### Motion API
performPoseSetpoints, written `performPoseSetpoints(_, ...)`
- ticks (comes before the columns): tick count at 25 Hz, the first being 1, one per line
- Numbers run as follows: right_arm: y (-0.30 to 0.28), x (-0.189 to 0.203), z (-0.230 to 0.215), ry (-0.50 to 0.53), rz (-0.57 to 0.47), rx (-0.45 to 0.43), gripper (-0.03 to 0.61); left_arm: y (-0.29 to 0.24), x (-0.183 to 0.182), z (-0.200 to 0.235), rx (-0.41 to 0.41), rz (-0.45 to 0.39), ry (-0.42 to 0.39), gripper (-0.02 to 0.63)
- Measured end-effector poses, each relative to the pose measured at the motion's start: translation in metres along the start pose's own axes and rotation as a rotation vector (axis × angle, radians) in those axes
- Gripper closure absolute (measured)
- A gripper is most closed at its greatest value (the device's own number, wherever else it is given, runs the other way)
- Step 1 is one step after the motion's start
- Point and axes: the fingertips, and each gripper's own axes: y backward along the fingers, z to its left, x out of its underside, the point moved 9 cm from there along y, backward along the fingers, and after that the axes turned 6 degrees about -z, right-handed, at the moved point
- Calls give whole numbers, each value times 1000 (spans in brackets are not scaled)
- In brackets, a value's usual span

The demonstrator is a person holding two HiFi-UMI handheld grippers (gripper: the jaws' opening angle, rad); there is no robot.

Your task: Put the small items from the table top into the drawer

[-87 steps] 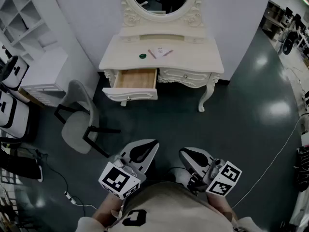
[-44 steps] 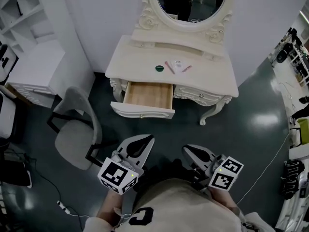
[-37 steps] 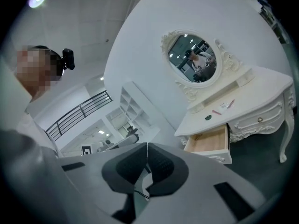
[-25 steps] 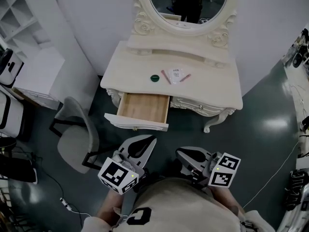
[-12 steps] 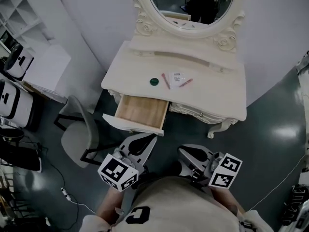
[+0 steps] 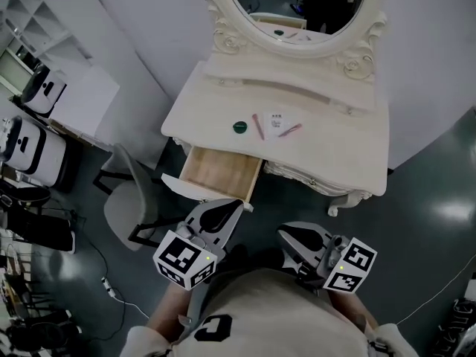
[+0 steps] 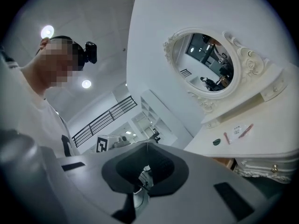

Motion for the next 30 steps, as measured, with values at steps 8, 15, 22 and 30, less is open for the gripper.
performPoseSetpoints(8, -20, 1, -11, 18, 29, -24, 551, 0, -3, 37, -123, -8, 19, 555)
performPoseSetpoints(15, -48, 6, -29, 50, 112, 170, 549, -5, -3, 85, -148, -4, -27, 555)
performPoseSetpoints(22, -105, 15, -35, 72, 218, 229, 549, -13, 3, 157, -97, 37, -84, 554)
performPoseSetpoints(30, -162, 24, -38, 111, 290, 279, 549, -34, 9, 217, 45, 91, -134, 364)
